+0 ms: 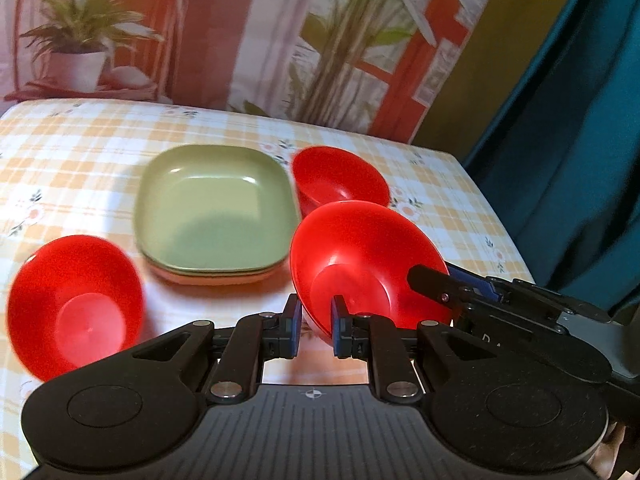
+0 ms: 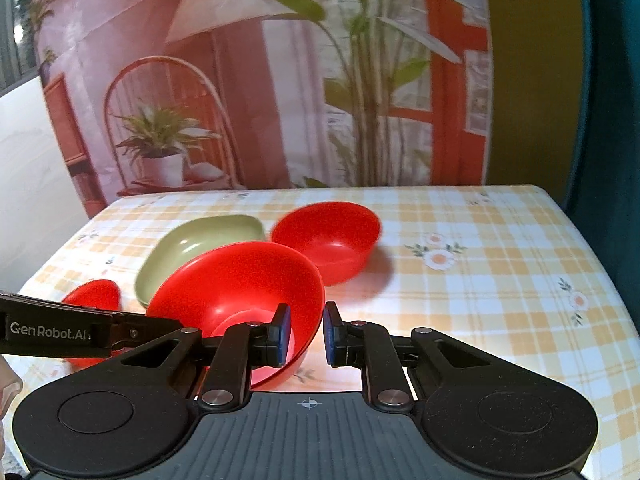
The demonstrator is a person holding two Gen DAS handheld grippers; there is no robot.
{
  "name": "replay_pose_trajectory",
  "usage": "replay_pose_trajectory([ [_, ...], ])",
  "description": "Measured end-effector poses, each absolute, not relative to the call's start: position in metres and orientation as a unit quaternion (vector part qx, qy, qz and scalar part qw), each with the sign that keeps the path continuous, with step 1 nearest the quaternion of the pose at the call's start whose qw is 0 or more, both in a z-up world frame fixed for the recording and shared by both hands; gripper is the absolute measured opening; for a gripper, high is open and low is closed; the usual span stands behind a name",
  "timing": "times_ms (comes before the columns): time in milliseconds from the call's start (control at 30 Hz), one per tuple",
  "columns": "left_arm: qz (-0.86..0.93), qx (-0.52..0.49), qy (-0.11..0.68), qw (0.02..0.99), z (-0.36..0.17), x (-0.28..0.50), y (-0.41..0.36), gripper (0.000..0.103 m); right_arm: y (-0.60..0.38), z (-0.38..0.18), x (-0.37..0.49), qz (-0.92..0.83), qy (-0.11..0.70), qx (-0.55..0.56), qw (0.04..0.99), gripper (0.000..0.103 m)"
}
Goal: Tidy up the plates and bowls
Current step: 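Lift the red bowl off the table with both grippers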
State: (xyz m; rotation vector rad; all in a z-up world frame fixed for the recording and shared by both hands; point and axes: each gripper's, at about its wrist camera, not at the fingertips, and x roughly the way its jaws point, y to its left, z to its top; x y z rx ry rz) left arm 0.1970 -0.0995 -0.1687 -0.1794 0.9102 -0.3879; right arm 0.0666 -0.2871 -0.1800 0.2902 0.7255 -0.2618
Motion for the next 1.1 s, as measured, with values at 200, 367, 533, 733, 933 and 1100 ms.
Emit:
replay_pose_trajectory([
  [200,-0.158,-0.114,0.427,0.883,-0.163,0.198,-0.063,0.016,-0.264,-0.171,0.096,-0.091,0.355,0.138,0.92,0.014],
  [367,-0.126,-0.131,0.42,0.889,-0.158,0.201,-0.03,0.016,-0.234,-0.164,0.129,-0.054,0.354,0.124,0.925,0.014],
  [533,-0.092,-0.151,0.417,0.891,-0.158,0.202,0.004,0.016,-0.206,-0.163,0.159,-0.018,0.363,0.124,0.924,0.014],
  [733,-0.063,-0.158,0.42,0.891,-0.165,0.2,0.027,0.016,-0.177,-0.169,0.179,0.007,0.377,0.107,0.92,0.014],
  [933,-0.064,-0.145,0.424,0.892,-0.173,0.197,0.033,0.016,-0.167,-0.181,0.181,0.005,0.392,0.107,0.914,0.014],
  [1100,-0.061,-0.117,0.424,0.896,-0.179,0.192,0.034,0.016,-0.158,-0.19,0.18,0.007,0.404,0.1,0.909,0.014],
])
